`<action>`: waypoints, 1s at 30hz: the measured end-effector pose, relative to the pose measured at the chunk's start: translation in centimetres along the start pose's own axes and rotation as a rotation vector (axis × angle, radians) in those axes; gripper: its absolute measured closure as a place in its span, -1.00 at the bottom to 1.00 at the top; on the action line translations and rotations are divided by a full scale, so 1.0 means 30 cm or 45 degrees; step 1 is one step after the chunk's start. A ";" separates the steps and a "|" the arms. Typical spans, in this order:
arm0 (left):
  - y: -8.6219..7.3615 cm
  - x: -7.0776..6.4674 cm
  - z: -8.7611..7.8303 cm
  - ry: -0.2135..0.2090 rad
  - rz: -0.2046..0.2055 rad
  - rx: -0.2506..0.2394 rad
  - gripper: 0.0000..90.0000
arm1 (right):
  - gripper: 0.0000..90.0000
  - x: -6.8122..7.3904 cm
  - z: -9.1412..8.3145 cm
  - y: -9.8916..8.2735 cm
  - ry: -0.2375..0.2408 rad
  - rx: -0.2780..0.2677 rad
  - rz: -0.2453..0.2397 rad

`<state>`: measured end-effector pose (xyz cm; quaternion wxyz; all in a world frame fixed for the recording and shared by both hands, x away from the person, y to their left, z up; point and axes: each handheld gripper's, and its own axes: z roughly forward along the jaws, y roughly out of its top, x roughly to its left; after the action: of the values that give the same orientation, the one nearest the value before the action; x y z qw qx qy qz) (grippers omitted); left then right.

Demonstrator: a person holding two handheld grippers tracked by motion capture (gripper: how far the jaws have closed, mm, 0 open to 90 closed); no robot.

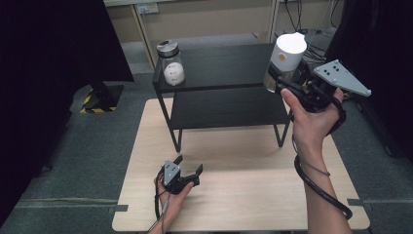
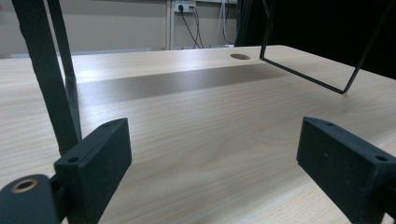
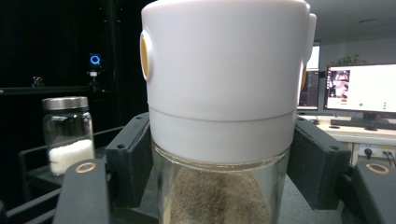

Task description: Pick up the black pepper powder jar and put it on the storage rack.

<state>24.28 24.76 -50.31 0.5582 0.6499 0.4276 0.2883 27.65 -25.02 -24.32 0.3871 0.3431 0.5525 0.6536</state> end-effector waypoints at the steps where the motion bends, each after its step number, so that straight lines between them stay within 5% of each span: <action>1: 0.000 0.000 0.000 0.000 0.000 0.000 -0.79 | -0.32 -0.001 0.005 0.004 -0.006 0.005 -0.002; 30: -0.001 0.003 0.001 -0.003 -0.007 -0.002 -0.79 | -0.32 -0.018 0.141 0.065 -0.181 0.109 -0.047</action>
<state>24.33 24.82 -50.35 0.5601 0.6486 0.4285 0.2863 31.37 -23.73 -21.75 0.4223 0.3948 0.5572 0.5961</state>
